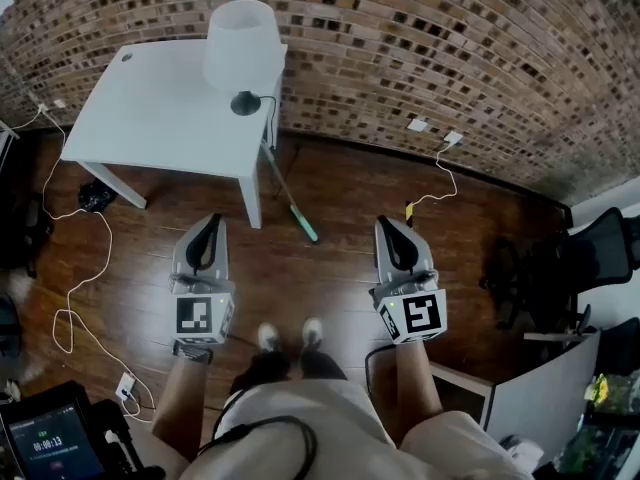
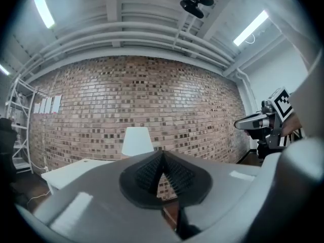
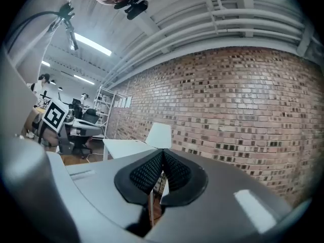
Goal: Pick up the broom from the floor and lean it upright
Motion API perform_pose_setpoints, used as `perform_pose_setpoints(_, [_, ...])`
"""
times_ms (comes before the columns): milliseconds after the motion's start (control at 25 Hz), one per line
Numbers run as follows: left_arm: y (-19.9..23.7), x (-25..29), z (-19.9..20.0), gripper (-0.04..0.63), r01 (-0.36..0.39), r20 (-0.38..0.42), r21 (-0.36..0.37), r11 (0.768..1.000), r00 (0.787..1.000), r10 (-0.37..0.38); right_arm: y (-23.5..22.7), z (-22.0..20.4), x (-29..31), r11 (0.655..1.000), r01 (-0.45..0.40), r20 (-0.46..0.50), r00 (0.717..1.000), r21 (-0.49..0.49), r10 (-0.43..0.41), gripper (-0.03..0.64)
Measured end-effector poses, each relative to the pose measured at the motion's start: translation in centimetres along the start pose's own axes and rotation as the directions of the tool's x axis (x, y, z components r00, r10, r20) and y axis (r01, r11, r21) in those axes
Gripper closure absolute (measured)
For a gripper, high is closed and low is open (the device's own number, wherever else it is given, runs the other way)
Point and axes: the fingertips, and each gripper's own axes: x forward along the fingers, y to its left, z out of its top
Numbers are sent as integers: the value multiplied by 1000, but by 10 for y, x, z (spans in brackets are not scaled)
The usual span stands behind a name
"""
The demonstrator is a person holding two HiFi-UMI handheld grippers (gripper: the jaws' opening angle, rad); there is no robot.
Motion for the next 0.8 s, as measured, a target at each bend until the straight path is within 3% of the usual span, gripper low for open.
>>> perform_pose_setpoints(200, [4, -19, 23, 594, -69, 46, 23, 997, 997, 67, 7, 10, -8, 1000, -15, 17, 1000, -15, 15, 604])
perform_pose_setpoints(600, [-13, -57, 10, 594, -33, 13, 45, 998, 999, 32, 8, -6, -57, 996, 51, 13, 999, 78, -52, 604])
perform_pose_setpoints(800, [-37, -82, 1, 594, -15, -12, 42, 999, 1000, 16, 9, -10, -94, 995, 99, -14, 995, -5, -99, 604])
